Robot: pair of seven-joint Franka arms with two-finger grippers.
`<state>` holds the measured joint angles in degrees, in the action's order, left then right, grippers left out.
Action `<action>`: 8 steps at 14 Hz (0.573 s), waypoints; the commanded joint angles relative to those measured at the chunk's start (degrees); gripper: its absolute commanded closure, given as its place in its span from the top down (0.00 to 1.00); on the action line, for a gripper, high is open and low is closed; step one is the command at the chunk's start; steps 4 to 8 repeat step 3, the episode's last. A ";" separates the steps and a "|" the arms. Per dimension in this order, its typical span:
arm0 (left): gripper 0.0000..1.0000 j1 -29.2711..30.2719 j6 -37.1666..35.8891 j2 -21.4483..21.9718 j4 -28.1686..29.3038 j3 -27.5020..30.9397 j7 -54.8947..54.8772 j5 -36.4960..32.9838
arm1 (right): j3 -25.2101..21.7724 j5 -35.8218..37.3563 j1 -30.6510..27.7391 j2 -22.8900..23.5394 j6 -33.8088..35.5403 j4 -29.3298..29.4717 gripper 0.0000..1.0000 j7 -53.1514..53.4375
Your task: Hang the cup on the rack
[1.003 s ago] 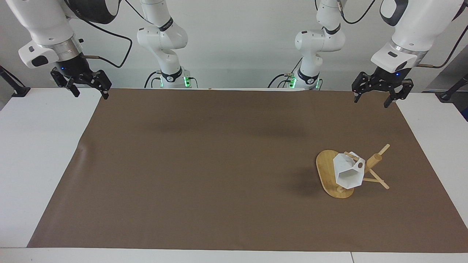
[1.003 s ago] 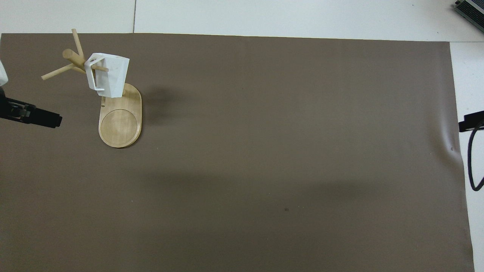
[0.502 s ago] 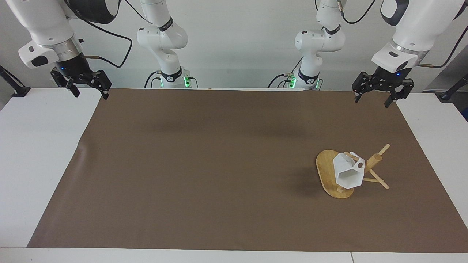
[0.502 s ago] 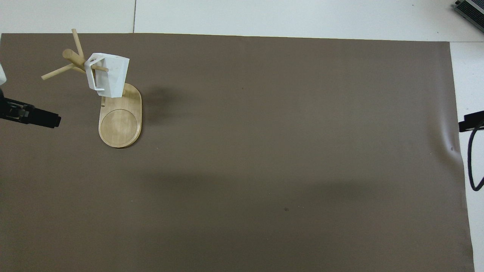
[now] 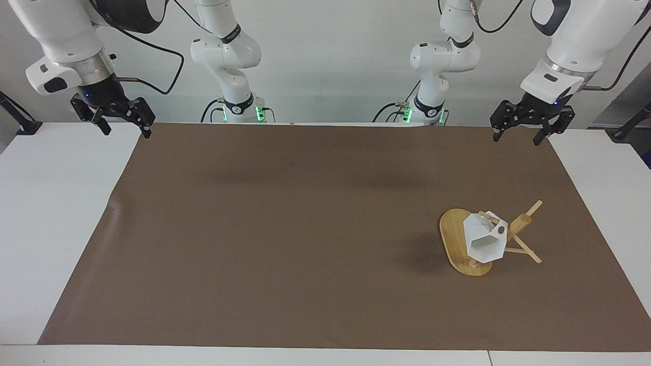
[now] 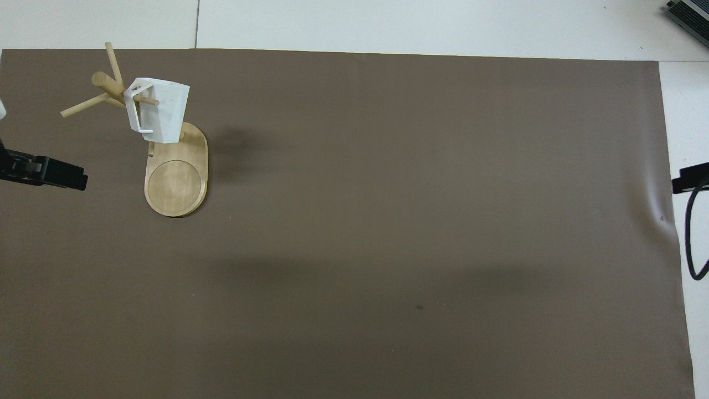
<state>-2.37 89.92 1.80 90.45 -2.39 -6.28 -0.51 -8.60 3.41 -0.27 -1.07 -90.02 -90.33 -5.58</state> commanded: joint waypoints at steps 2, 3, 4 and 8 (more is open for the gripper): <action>1.00 0.79 -1.59 0.92 0.16 -0.43 0.92 -0.37 | 0.25 0.10 -0.16 -0.33 0.10 -0.20 1.00 0.13; 1.00 0.70 -1.59 1.01 0.16 -0.43 0.92 -0.46 | 0.25 0.10 -0.16 -0.33 0.10 -0.20 1.00 0.13; 1.00 0.70 -1.59 1.01 0.16 -0.43 0.92 -0.46 | 0.25 0.10 -0.16 -0.33 0.10 -0.20 1.00 0.13; 1.00 0.70 -1.59 1.01 0.16 -0.43 0.92 -0.46 | 0.25 0.10 -0.16 -0.33 0.10 -0.20 1.00 0.13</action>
